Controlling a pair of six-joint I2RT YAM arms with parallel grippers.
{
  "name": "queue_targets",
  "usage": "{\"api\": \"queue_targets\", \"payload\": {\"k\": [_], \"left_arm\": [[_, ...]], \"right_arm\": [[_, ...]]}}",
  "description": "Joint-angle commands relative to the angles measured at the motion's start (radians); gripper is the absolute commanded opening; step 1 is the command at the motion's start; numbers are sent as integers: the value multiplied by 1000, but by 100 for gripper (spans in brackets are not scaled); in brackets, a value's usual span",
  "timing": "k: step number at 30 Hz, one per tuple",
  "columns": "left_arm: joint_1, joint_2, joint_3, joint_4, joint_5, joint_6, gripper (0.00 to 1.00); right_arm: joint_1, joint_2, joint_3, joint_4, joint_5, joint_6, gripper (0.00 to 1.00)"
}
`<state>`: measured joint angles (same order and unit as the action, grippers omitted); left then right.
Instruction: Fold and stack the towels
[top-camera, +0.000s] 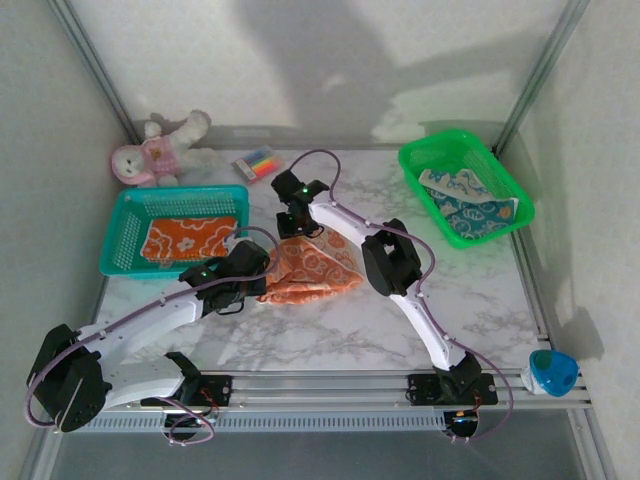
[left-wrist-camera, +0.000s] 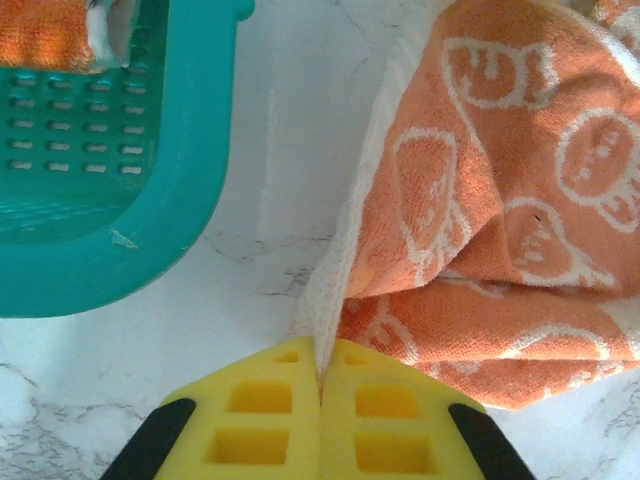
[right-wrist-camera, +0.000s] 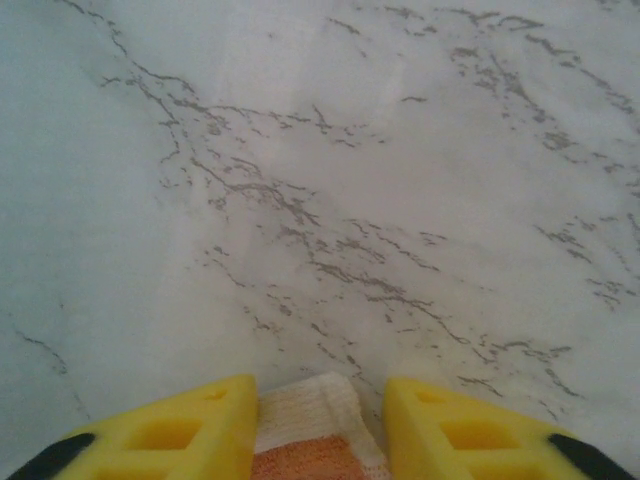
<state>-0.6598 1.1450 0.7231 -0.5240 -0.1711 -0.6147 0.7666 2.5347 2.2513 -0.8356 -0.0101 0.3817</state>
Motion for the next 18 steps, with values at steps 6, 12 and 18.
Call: {"api": "queue_targets", "payload": {"k": [6,12,18], "left_arm": [[0,-31,-21,4,7,-25,0],[0,-42,-17,1,-2,-26,0],[0,-54,59,-10,-39,-10,0]], "right_arm": [[32,-39,-108,-6,-28,72,3],[33,-117,-126,10,22,84,0],[23,-270,-146,34,122,88,0]]}}
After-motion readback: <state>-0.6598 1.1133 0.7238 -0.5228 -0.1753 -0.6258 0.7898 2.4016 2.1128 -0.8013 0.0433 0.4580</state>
